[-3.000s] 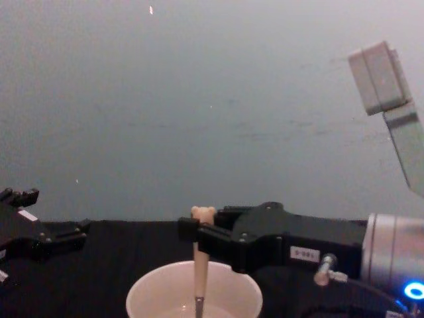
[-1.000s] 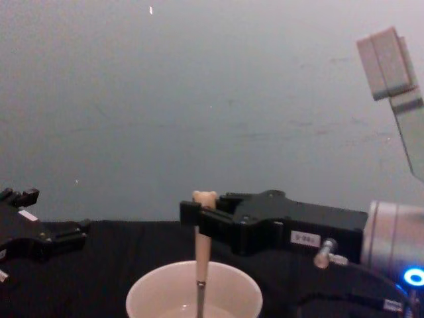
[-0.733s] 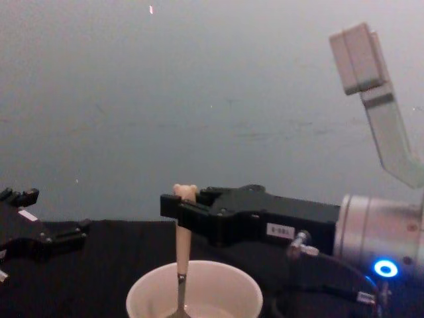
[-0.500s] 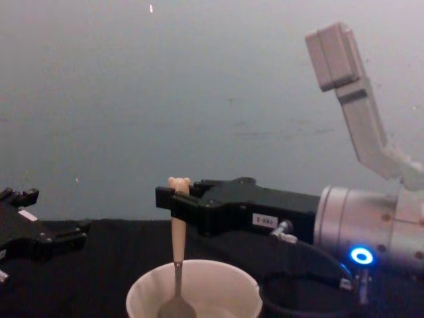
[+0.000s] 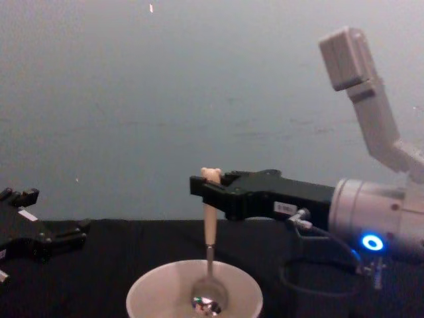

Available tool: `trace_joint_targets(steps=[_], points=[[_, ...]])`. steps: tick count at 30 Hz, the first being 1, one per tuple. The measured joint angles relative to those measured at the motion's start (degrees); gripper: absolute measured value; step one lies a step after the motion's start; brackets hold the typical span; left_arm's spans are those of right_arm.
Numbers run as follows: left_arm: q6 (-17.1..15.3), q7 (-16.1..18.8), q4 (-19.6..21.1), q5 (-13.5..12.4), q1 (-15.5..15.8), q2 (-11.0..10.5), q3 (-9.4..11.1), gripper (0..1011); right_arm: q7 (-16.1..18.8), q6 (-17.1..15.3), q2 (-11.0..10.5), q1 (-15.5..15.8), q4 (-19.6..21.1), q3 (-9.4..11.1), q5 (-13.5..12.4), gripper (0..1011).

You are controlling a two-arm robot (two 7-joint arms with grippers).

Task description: Pick up the stirring spoon with one hand, stir inside the cup, then place it back in its original position.

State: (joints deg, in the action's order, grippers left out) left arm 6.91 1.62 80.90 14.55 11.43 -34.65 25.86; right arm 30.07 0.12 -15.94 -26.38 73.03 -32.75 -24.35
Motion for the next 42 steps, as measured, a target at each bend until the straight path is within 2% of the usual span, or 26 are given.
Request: trace_joint_targets(steps=[4, 10, 13, 20, 23, 29, 42], points=[[0.0, 0.0, 0.0, 0.0, 0.0, 0.0, 0.0, 1001, 0.16, -0.38, -1.59, 1.71, 2.35, 1.26, -0.4, 217], [0.0, 0.0, 0.0, 0.0, 0.0, 0.0, 0.0, 1001, 1.68, -0.98, -3.93, 4.21, 6.11, 1.92, -1.6, 217], [0.0, 0.0, 0.0, 0.0, 0.0, 0.0, 0.0, 1001, 3.39, -1.19, -5.48, 5.63, 8.31, 1.72, -2.44, 217], [0.0, 0.0, 0.0, 0.0, 0.0, 0.0, 0.0, 1001, 5.3, -1.53, -6.69, 6.79, 10.17, 0.07, -3.13, 217], [0.0, 0.0, 0.0, 0.0, 0.0, 0.0, 0.0, 1001, 5.65, -1.66, -6.55, 6.79, 10.21, -0.75, -3.27, 217], [0.0, 0.0, 0.0, 0.0, 0.0, 0.0, 0.0, 1001, 5.86, -1.91, -4.56, 5.09, 8.39, -2.09, -3.93, 217], [0.0, 0.0, 0.0, 0.0, 0.0, 0.0, 0.0, 1001, 3.62, -1.3, -0.41, 0.67, 1.99, -2.53, -3.38, 217]])
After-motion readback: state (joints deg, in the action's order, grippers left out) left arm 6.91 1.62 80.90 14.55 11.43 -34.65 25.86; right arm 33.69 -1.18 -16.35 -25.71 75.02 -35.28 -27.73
